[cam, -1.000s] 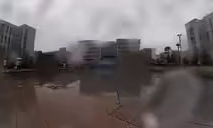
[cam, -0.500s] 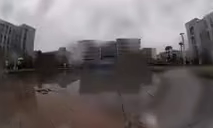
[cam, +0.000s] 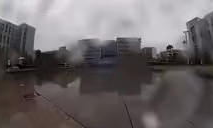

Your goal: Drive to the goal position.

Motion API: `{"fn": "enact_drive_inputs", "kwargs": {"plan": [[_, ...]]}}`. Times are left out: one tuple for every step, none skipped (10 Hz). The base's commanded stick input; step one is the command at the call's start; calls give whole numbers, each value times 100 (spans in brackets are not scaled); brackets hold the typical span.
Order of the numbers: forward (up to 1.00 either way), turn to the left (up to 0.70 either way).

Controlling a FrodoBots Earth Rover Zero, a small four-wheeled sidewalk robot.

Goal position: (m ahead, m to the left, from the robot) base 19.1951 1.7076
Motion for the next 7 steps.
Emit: {"fn": "enact_drive_inputs", "kwargs": {"plan": [[100, 0], [100, 0], [100, 0], [100, 0], [100, 0], [100, 1], [100, 6]]}}
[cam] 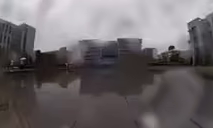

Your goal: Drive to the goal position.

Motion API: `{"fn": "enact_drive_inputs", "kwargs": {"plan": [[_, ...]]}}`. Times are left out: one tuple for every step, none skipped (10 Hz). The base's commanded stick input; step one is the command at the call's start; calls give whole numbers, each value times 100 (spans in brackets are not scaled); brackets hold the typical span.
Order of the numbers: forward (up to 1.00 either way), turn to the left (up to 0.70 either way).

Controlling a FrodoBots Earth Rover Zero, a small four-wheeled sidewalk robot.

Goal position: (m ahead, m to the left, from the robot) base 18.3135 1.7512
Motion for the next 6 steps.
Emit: {"fn": "enact_drive_inputs", "kwargs": {"plan": [[100, 34], [100, 14], [100, 1], [100, 0], [100, 0], [100, 0]]}}
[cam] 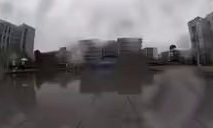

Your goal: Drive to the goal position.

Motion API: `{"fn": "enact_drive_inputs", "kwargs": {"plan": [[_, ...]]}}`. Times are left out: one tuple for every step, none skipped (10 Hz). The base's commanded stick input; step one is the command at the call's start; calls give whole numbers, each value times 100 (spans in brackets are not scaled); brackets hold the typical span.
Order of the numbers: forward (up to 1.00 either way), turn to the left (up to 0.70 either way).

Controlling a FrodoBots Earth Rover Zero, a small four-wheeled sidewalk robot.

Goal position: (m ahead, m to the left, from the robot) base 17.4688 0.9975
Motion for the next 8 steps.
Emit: {"fn": "enact_drive_inputs", "kwargs": {"plan": [[100, 0], [100, 0], [100, 0], [100, 0], [100, 0], [100, 0], [100, 0], [100, 0]]}}
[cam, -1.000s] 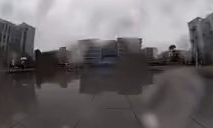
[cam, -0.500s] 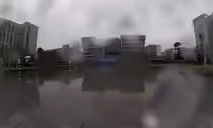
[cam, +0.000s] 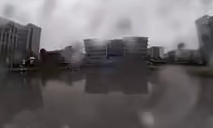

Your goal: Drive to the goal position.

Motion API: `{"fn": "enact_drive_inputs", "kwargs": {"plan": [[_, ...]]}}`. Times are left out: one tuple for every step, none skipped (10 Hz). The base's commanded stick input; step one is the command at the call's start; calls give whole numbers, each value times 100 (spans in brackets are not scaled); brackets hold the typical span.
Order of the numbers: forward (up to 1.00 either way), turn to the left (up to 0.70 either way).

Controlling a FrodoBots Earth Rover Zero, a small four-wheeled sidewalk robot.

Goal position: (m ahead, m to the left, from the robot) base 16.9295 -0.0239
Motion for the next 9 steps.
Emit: {"fn": "enact_drive_inputs", "kwargs": {"plan": [[100, 0], [100, 0], [100, 0], [100, 0], [100, 0], [100, 0], [100, 0], [100, 0], [100, 0]]}}
